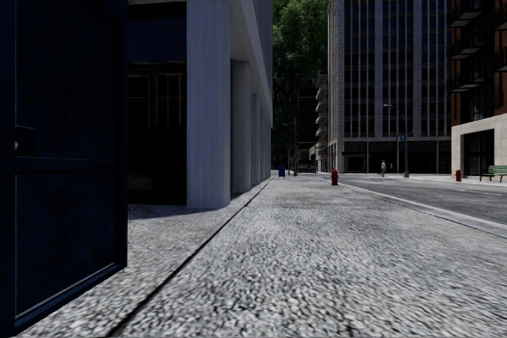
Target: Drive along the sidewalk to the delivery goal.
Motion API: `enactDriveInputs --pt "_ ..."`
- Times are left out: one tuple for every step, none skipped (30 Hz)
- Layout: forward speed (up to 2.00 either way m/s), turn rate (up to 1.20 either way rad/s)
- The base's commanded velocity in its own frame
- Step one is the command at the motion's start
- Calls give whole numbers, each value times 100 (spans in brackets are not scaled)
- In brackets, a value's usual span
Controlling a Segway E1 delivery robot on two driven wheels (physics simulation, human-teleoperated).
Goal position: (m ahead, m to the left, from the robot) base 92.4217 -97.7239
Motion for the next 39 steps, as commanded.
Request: enactDriveInputs --pt "200 -33" --pt "200 -37" --pt "200 -37" --pt "200 -38" --pt "200 -39" --pt "200 -39" --pt "200 -39" --pt "200 -39" --pt "200 -39" --pt "200 -39" --pt "200 -39" --pt "200 -39" --pt "200 -39" --pt "200 -35" --pt "200 -35" --pt "200 0" --pt "200 0" --pt "200 0" --pt "200 0" --pt "200 0" --pt "200 0" --pt "200 0" --pt "200 0" --pt "200 0" --pt "200 0" --pt "200 0" --pt "200 0" --pt "200 0" --pt "200 0" --pt "200 0" --pt "200 0" --pt "200 0" --pt "200 0" --pt "200 0" --pt "200 0" --pt "200 0" --pt "200 0" --pt "200 0" --pt "200 0"
